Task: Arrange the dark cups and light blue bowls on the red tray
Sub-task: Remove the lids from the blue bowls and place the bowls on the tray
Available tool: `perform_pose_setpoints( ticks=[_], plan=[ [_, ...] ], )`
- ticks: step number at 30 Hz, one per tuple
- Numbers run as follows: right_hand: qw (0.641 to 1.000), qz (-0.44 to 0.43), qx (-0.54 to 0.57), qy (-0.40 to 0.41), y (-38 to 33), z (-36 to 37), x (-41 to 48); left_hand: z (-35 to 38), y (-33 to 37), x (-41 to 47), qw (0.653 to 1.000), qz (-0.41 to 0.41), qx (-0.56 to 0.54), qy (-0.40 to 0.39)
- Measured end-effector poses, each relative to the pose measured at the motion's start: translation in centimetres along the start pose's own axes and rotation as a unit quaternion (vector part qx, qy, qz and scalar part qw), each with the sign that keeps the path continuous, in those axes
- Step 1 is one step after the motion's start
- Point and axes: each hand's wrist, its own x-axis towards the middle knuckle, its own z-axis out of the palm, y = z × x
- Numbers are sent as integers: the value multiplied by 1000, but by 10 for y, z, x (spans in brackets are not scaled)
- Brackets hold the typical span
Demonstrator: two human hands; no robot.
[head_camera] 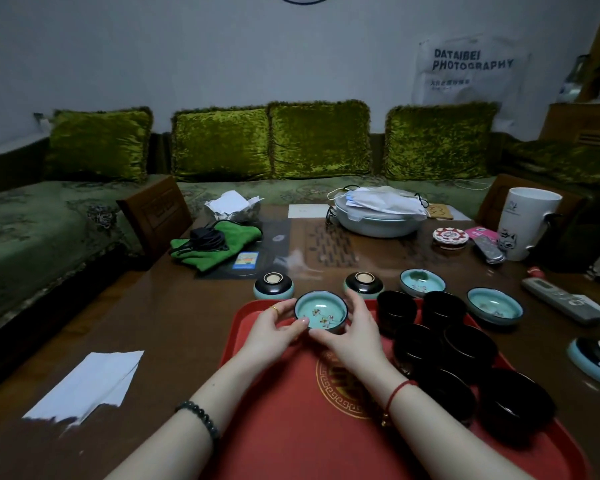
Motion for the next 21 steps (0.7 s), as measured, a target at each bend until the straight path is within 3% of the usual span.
perform_pose_setpoints(
  ticks=[8, 21],
  plan=[
    [997, 4, -76, 26, 8, 0, -9, 3, -3, 4, 985, 48, 163, -37],
    [995, 45, -76, 41, 7, -8, -12, 8, -2, 0, 955, 77, 283, -43]
  ],
)
